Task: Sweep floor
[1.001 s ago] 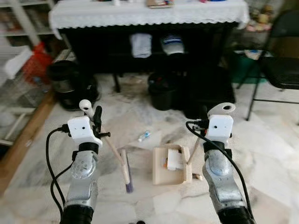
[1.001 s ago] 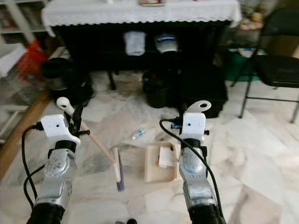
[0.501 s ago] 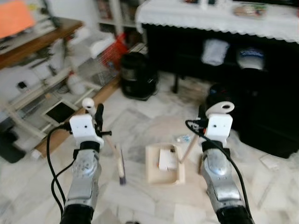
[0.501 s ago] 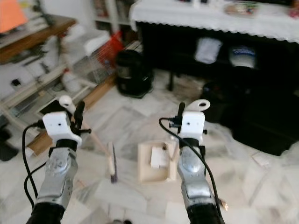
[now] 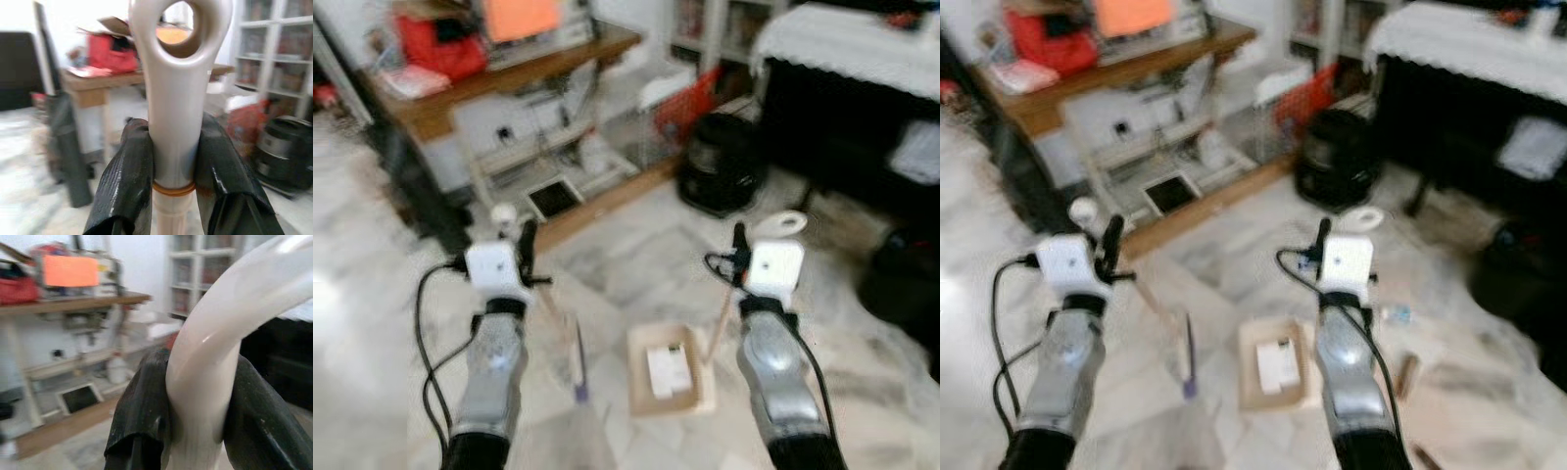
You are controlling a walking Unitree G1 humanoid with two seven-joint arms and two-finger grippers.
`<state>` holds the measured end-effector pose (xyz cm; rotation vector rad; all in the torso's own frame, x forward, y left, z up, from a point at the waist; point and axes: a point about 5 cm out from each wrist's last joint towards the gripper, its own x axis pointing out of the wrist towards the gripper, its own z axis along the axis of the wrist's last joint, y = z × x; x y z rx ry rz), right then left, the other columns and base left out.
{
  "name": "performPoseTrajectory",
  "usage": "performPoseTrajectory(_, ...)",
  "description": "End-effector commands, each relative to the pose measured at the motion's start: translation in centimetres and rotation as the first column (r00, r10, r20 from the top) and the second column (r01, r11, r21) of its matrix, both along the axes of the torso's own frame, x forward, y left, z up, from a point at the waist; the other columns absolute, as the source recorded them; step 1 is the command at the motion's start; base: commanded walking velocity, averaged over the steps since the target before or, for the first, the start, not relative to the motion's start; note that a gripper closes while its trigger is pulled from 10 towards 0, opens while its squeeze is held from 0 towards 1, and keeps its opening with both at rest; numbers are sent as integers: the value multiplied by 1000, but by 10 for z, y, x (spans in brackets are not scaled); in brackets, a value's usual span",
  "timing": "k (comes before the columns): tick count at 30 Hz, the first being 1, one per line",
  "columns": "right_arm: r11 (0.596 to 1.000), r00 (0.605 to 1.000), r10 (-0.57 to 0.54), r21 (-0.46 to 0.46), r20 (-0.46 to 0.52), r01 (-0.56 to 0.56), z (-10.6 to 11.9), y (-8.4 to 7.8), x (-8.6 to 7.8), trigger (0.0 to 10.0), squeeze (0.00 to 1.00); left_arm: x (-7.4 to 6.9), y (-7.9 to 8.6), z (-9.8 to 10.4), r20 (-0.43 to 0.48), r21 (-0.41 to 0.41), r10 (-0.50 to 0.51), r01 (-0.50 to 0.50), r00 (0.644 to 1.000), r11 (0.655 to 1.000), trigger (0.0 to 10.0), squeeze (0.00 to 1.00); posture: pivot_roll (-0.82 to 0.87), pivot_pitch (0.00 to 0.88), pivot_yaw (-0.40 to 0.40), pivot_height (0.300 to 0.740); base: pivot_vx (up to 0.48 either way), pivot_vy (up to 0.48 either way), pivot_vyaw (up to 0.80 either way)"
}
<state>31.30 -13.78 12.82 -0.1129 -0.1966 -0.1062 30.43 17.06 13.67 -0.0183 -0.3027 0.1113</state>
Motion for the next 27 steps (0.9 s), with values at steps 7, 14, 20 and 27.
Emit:
performPoseTrajectory(7,1000,998,10,21,61,-11,13,2,1,10000,0,1,-1,13,53,19,7,-8,999,1000,10000,0,62,57,57,740,0,0,800)
performPoseTrajectory(14,1000,998,16,24,57,-18,13,4,0,10000,0,1,-1,13,54,19,12,-13,998,1000,10000,0,65,68,55,740,0,0,800)
performPoseTrajectory(20,999,998,19,25,60,-21,13,5,0,10000,0,-1,0,13,53,20,13,-14,999,1000,10000,0,65,73,56,740,0,0,800)
performPoseTrajectory(27,999,998,20,26,59,-21,13,4,0,10000,0,-3,3,12,49,27,23,-25,999,999,10000,0,71,79,57,740,0,0,800)
